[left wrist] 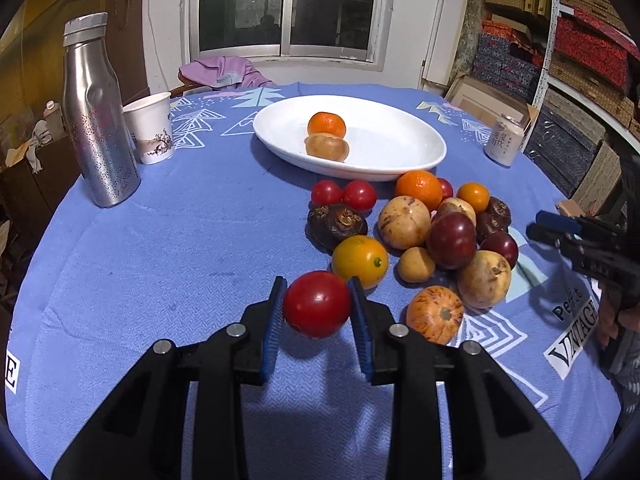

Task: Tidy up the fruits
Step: 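Grasp the red tomato with the left tool while the right tool grasps a mangosteen, then place the tomato and mangosteen on the white plate and release both, then grasp the yellow citrus with the left tool while the right tool grasps another mangosteen, then lower the yellow citrus and mangosteen onto the plate and open both tools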

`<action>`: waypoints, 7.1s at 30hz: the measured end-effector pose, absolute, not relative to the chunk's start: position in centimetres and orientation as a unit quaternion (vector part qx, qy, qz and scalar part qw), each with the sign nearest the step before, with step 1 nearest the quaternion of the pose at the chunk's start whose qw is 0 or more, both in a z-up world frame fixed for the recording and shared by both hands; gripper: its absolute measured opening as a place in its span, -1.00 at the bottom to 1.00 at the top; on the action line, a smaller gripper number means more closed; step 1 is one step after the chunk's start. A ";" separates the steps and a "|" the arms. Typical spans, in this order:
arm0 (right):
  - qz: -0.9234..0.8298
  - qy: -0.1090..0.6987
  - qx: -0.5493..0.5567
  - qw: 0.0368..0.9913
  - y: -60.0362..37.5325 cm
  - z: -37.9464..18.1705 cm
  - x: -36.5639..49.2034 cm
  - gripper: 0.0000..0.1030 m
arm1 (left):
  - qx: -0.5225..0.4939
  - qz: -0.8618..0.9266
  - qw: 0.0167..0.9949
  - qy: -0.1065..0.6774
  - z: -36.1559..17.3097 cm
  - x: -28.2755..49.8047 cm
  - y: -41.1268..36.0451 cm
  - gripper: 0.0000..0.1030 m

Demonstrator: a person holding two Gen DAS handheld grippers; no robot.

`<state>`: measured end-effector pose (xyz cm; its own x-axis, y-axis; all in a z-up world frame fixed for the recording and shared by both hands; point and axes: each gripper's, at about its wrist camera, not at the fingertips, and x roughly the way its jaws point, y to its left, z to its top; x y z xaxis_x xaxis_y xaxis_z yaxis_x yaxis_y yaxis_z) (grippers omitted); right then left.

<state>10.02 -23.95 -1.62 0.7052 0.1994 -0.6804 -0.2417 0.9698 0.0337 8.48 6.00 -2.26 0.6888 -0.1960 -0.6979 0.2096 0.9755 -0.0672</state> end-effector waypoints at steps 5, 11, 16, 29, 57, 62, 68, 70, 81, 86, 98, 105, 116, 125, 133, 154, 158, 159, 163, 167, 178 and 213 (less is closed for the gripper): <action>0.097 0.381 -0.011 0.919 -24.6 -2.5 12.2 -0.08 | 0.020 -0.117 0.918 0.378 -2.3 8.3 5.4 -0.40; 0.092 0.399 0.014 0.912 -24.1 -3.3 14.7 -0.09 | 0.019 -0.117 0.917 0.381 -2.4 8.5 5.4 -0.40; 0.097 0.416 0.050 0.903 -24.7 -3.9 16.5 -0.09 | 0.020 -0.116 0.915 0.386 -2.7 8.7 5.3 -0.40; 0.085 0.427 0.018 0.900 -24.6 -4.2 16.9 -0.16 | 0.021 -0.112 0.912 0.395 -3.2 9.0 5.3 -0.40; 0.158 0.353 0.082 0.918 -20.5 4.8 22.3 -0.19 | -0.036 -0.097 0.922 0.374 3.6 24.9 4.0 -0.40; 0.172 0.386 0.072 0.904 -17.6 1.7 25.6 -0.19 | -0.064 -0.095 0.902 0.416 -0.5 29.5 4.7 -0.40; 0.169 0.404 0.050 0.898 -16.6 0.0 27.8 -0.18 | -0.067 -0.097 0.903 0.414 -1.8 31.5 4.5 0.13; 0.163 0.409 0.051 0.896 -16.8 -0.6 28.1 -0.18 | -0.066 -0.102 0.905 0.408 -1.7 31.4 4.5 0.35; 0.173 0.341 0.096 0.919 -20.2 6.3 24.0 0.06 | -0.062 -0.080 0.920 0.378 1.3 25.9 6.5 0.65; 0.160 0.290 0.084 0.940 -22.5 8.7 17.0 0.42 | -0.050 -0.068 0.926 0.368 1.0 18.5 7.7 0.75; 0.124 0.338 0.114 0.926 -27.7 2.3 12.2 0.73 | 0.016 -0.050 0.932 0.358 -1.6 10.4 5.8 0.83; 0.128 0.328 0.104 0.930 -27.2 2.9 11.7 0.73 | 0.064 -0.060 0.925 0.370 -2.9 11.2 3.8 0.84; 0.129 0.339 0.099 0.927 -26.9 2.4 12.0 0.73 | 0.122 -0.093 0.913 0.379 -3.9 12.0 1.1 0.07; 0.134 0.347 0.092 0.924 -26.4 2.1 12.0 0.73 | 0.086 -0.136 0.902 0.401 -4.2 12.6 1.4 -0.26; 0.151 0.369 0.043 0.916 -24.1 0.5 11.9 0.70 | 0.064 -0.108 0.905 0.407 -4.2 12.5 3.2 -0.26; 0.180 0.473 0.082 0.858 -22.4 -3.8 15.6 -0.02 | 0.028 -0.104 0.898 0.426 -4.8 13.6 4.3 -0.26; 0.195 0.483 0.111 0.846 -22.7 -4.0 15.8 -0.07 | 0.026 -0.104 0.897 0.428 -4.8 13.9 4.3 -0.24; 0.194 0.480 0.108 0.849 -22.5 -4.0 15.8 -0.08 | 0.028 -0.105 0.897 0.429 -4.8 13.9 4.2 -0.21; 0.191 0.473 0.105 0.854 -22.4 -4.1 15.7 -0.20 | 0.027 -0.107 0.897 0.428 -4.8 13.9 4.2 -0.20; 0.179 0.462 0.078 0.865 -22.2 -3.7 15.2 -0.21 | 0.022 -0.106 0.901 0.421 -4.6 13.8 4.4 -0.20; 0.134 0.433 -0.002 0.892 -21.8 -3.4 14.5 -0.20 | 0.011 -0.105 0.899 0.426 -4.7 14.5 4.9 0.03; 0.143 0.383 0.089 0.908 -18.9 2.5 28.0 -0.22 | -0.003 -0.170 0.897 0.408 -0.1 27.4 -2.9 -0.28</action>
<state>28.01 -18.87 2.55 0.6660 0.3278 -0.6701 -0.1909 0.9433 0.2717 27.44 -2.92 -0.08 0.6097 -0.3072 -0.7306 0.3027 0.9422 -0.1436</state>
